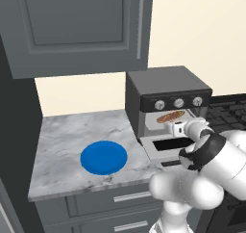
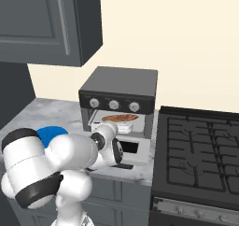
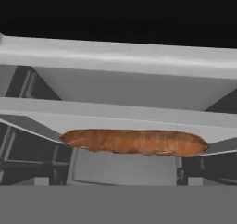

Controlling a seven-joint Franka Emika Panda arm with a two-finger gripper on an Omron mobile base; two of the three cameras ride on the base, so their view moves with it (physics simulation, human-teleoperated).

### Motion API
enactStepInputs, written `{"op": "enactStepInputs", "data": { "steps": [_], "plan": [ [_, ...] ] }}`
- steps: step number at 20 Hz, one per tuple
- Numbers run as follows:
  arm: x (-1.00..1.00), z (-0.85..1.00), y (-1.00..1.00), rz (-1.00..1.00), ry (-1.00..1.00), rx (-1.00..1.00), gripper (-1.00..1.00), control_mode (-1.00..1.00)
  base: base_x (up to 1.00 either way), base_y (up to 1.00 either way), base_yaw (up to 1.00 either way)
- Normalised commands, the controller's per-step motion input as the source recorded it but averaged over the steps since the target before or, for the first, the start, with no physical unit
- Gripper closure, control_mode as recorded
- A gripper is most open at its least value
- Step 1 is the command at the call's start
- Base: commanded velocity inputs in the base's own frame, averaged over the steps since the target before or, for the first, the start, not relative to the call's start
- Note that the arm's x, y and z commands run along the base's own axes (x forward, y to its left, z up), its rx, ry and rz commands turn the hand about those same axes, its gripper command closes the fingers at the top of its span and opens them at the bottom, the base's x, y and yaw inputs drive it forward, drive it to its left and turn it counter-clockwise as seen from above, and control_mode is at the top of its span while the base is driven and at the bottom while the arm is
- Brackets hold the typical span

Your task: Pull the toaster oven rack outwards. Pick up the baguette from the plate and place it on the toaster oven rack. Close the toaster oven door fully and set the temperature to the lowest setting.

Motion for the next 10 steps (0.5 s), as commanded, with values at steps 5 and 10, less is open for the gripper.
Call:
{"op": "enactStepInputs", "data": {
  "steps": [5, 10],
  "plan": [
    [-0.92, 1.0, -0.52, 0.0, 0.07, 0.0, -1.0, -1.0, 0.0, 0.0, 0.0],
    [-0.81, 0.93, -0.45, 0.0, 0.04, 0.0, -1.0, -1.0, 0.0, 0.0, 0.0]
  ]
}}
